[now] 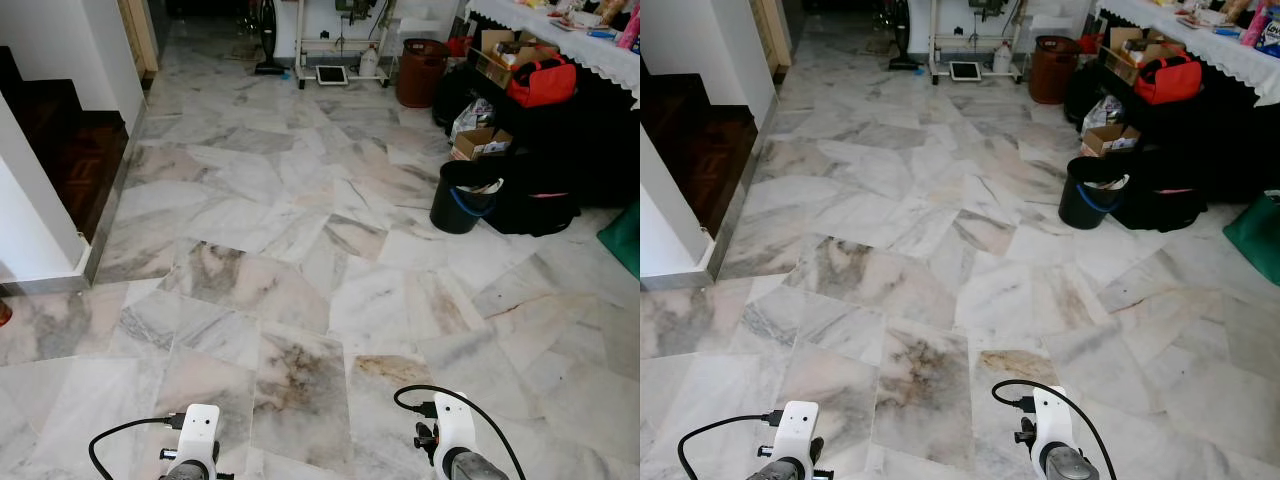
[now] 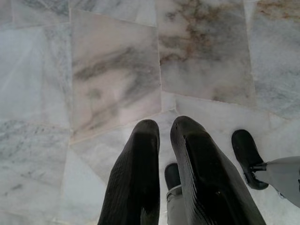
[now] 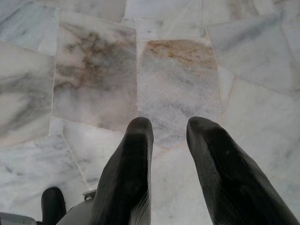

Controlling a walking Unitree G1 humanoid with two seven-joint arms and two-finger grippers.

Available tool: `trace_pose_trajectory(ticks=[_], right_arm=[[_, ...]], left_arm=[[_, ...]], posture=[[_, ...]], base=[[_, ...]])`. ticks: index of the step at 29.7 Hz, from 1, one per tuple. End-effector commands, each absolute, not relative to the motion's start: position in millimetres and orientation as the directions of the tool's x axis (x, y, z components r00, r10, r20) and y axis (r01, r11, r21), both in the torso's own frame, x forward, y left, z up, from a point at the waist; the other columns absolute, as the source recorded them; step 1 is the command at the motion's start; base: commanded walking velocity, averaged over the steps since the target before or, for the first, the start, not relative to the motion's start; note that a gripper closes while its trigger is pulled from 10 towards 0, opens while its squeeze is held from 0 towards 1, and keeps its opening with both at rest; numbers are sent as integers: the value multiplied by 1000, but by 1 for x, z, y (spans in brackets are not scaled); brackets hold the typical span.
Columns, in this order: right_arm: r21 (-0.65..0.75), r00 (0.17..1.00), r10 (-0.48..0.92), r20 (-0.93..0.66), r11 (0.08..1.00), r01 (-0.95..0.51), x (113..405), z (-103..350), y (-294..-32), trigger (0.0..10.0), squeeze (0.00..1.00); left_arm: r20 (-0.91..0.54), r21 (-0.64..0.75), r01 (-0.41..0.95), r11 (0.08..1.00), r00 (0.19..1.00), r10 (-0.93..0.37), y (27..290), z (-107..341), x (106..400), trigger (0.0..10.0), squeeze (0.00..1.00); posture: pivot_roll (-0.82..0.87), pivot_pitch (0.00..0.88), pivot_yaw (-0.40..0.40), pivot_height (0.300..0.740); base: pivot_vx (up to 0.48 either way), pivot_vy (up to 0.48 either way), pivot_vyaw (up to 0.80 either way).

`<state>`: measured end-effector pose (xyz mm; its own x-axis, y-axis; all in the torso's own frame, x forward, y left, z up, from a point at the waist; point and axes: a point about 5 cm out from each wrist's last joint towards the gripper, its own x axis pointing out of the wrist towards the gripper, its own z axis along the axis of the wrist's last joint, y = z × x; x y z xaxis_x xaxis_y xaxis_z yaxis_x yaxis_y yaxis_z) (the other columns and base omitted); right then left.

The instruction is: Setting the table

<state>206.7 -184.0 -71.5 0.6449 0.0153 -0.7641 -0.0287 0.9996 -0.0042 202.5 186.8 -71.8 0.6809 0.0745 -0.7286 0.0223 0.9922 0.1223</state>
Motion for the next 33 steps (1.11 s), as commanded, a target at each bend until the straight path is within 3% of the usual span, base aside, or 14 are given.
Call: trace_pose_trajectory(ticks=[1, 33], right_arm=[[-7, 644, 12, -765, 1000, -27, 208, -71, -184, 10000, 0], [-5, 640, 17, -768, 999, -33, 208, -71, -183, 10000, 0]], left_arm=[[-736, 137, 37, 990, 673, 76, 187, -74, 198, 10000, 0], [-727, 158, 42, 987, 681, 87, 187, -73, 200, 10000, 0]], posture=[[1, 0, -40, 732], [14, 0, -51, 732]], base=[[0, 0, -763], [0, -130, -763]])
